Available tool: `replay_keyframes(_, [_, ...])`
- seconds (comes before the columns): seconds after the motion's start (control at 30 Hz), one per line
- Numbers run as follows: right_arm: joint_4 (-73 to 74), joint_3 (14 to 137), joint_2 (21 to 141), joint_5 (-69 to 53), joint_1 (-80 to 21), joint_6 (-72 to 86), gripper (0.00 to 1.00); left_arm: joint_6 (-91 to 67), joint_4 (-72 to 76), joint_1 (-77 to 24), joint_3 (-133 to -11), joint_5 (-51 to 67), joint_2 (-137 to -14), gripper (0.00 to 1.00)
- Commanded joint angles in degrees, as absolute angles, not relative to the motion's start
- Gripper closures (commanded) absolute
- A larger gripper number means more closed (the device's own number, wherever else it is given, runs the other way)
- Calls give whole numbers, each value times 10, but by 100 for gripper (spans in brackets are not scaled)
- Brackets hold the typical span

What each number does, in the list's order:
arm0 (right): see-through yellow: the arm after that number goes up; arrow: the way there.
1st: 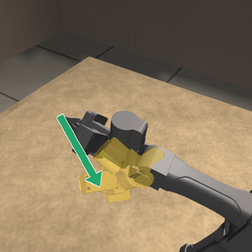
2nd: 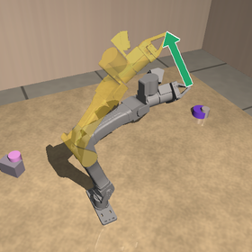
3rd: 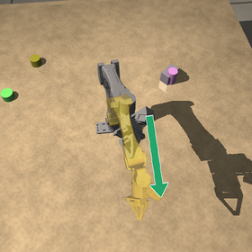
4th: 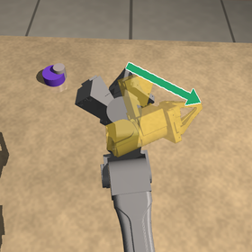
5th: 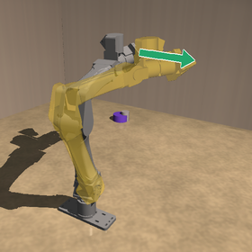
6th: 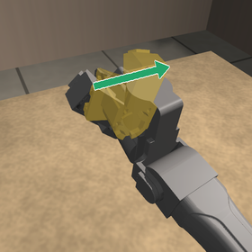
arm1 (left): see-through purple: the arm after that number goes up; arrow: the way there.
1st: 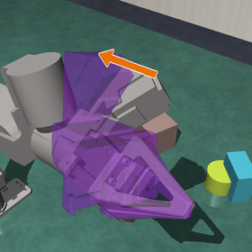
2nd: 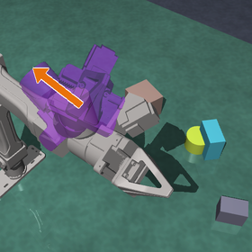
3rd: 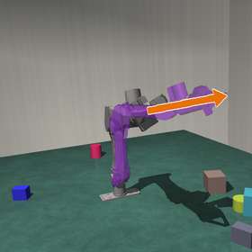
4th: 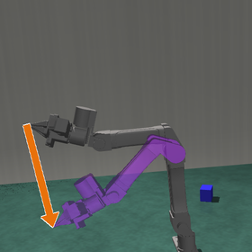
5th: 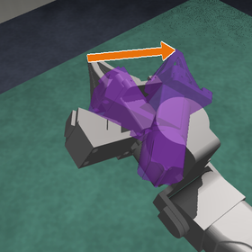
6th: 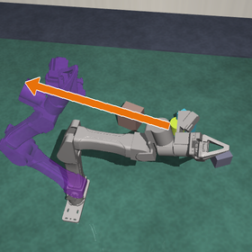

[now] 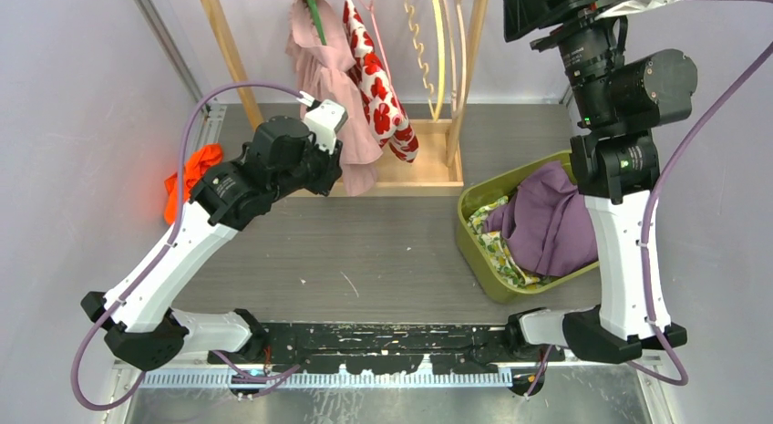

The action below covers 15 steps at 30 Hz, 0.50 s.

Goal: Remove the skirt from the hanger
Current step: Place the hanger at the clothesline, then pick up the hanger from the clothesline.

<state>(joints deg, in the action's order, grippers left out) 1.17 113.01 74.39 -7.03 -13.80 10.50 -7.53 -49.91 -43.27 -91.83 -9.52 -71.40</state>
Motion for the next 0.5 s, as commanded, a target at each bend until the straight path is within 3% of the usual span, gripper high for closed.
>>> replay_keyframes(0.0, [80, 1173, 761, -124, -139, 177, 14, -86, -475, -432, -916, -95, -702, 76])
replay_keyframes(0.17, [128, 1171, 799, -145, -199, 197, 22, -87, -475, -431, -922, -99, -697, 76])
replay_keyframes(0.4, [255, 1237, 859, -79, -321, 104, 26, -96, -506, -431, -954, -119, -696, 74])
replay_keyframes(0.47, [273, 1235, 859, -66, -340, 91, 26, -98, -512, -432, -972, -112, -691, 65])
